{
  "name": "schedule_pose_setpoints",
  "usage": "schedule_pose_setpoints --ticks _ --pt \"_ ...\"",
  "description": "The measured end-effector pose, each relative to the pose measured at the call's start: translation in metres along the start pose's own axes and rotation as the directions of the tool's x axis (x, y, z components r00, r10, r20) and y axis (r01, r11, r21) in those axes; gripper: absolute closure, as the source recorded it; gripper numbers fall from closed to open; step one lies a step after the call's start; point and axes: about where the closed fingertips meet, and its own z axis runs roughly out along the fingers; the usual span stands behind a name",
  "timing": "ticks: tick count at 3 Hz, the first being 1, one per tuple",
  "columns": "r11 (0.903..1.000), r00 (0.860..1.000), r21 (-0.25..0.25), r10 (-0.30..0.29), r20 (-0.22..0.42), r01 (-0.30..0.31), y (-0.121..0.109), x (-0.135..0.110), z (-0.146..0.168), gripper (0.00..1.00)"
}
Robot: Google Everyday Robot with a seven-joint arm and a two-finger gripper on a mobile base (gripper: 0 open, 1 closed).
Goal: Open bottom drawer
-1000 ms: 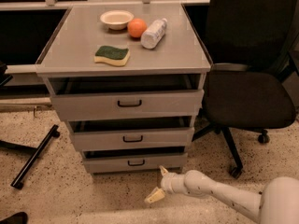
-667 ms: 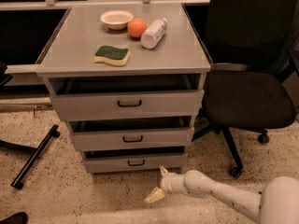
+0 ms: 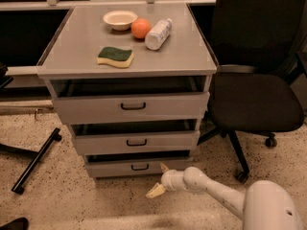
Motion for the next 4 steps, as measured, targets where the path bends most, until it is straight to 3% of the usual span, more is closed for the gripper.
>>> schedule_pose_setpoints --ticks 1,3,4 --pt "0.9995 1.0 0.025 -0.018 0.001 0.018 -0.026 0.007 0.024 0.0" --pt "0.9995 1.0 0.024 -0.02 -0.001 0.02 -0.023 0.008 0.022 0.0" --pt "0.998 1.0 0.059 -0.024 0.005 0.024 -0.023 0.002 0.008 0.0"
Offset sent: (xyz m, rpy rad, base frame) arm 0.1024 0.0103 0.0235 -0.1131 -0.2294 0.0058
